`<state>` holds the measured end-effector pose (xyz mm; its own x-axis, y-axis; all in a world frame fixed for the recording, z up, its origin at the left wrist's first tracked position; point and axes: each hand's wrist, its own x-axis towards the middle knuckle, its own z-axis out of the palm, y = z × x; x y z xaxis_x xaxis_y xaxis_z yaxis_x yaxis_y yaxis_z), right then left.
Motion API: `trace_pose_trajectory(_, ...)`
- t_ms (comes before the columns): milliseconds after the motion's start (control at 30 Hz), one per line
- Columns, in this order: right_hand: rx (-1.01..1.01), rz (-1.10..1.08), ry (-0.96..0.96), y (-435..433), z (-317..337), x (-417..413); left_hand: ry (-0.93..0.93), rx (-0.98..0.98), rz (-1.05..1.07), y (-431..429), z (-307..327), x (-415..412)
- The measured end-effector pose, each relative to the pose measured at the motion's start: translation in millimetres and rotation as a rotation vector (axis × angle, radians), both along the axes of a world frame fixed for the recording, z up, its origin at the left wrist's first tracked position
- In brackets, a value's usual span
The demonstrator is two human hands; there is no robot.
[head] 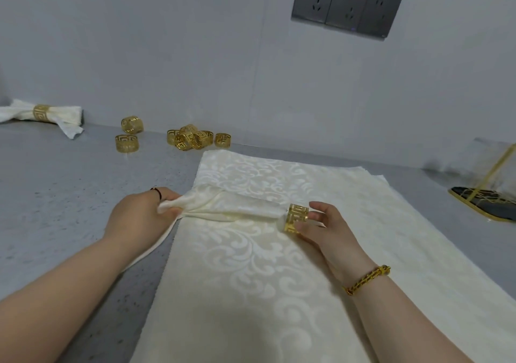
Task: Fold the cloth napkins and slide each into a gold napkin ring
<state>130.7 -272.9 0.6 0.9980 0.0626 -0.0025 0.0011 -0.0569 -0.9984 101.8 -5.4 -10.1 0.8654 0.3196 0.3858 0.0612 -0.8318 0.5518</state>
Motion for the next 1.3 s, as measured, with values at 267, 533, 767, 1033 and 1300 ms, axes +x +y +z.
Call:
trace_pose_trajectory(267, -0.021, 0.068, -0.069, 6.2, -2.4, 2.5, 0.01, -0.099, -0.13, -9.2, 3.2, -4.4)
trace_pose_trajectory(533, -0.264, 0.1, -0.223, 13.6, -2.7, -2.9, -0.008, -0.249, -0.367, -21.4, 0.3, -7.6)
trace_pose_trajectory(767, -0.399, 0.117, -0.29, 13.8, -1.1, -6.2, -0.012, -0.183, -0.37, -30.3, -4.7, -7.7)
trace_pose_trajectory(1033, -0.755, 0.425, -0.304, 3.9, 2.5, -5.9, 0.058, -0.011, -0.316, -27.5, -7.5, -3.1)
trace_pose_trajectory(1300, -0.704, 0.336, -0.319, 14.6, 4.2, -5.3, 0.078, -0.007, -0.357, -27.7, -8.7, -0.6)
